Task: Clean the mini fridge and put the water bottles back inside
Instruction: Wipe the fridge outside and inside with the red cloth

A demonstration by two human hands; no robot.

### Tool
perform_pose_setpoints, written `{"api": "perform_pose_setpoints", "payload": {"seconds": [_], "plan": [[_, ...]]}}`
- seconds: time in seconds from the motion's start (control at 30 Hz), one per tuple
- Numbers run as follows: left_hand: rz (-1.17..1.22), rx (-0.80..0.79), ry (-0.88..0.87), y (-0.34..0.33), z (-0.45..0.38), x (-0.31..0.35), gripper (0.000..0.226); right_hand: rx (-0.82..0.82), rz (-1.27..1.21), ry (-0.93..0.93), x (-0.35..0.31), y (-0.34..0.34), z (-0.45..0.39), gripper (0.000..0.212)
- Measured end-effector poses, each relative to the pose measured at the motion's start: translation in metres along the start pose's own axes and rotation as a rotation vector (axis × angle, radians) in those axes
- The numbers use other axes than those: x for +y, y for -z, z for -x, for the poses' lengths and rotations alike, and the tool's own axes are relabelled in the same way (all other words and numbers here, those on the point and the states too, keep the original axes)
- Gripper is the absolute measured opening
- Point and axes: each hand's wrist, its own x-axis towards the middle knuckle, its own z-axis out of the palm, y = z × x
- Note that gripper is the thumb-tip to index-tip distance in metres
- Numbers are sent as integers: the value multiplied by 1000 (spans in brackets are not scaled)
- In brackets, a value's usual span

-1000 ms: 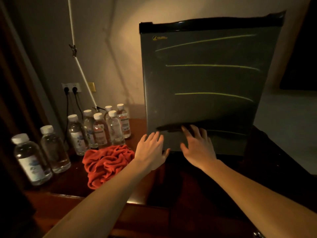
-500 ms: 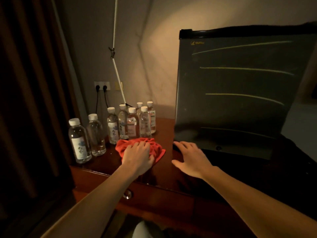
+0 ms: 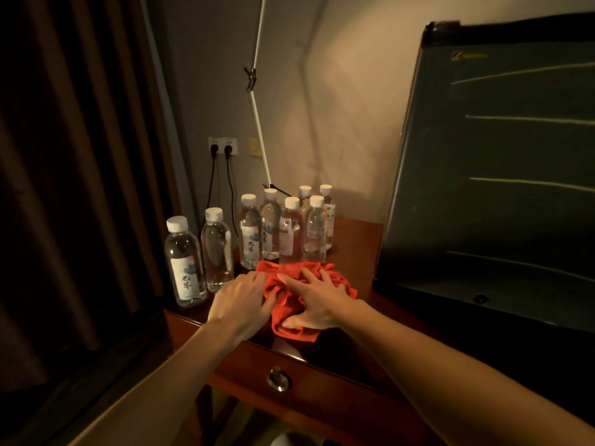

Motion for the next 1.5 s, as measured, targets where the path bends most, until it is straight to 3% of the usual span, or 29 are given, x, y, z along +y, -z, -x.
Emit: {"api": "perform_pose_setpoints", "payload": {"seconds": [0.4, 0.63, 0.77, 0.87, 1.0, 1.13, 1.3, 1.33, 1.4, 1.43, 1.5], "plan": [[88, 4, -14, -6, 7, 19, 36, 156, 43, 72, 5, 1, 4, 60], [203, 65, -63, 18, 6, 65, 49, 518, -85, 87, 32, -3, 71, 33], [297, 92, -63, 22, 0, 112, 43, 731, -93, 11, 69, 8, 130, 22], [263, 87, -134, 20, -6, 156, 46, 841, -23, -126, 103, 20, 174, 36], [169, 115, -282, 17, -16, 209, 51, 900, 108, -367, 148, 39, 216, 76], [105, 151, -356, 12, -30, 247, 49, 975, 281, -483, 193, 53, 227, 88], [58, 150, -370, -1, -47, 258, 45, 794, 349, -529, 206, 48, 193, 129], [57, 149, -364, -4, -51, 256, 44, 787, 367, -486, 202, 43, 181, 116], [49, 146, -360, -8, -59, 251, 43, 843, 431, -360, 193, 32, 158, 58], [51, 147, -360, -9, -63, 248, 40, 862, 464, -309, 189, 28, 147, 45], [50, 147, -356, -13, -67, 242, 36, 849, 552, -250, 187, 21, 129, 42]]}}
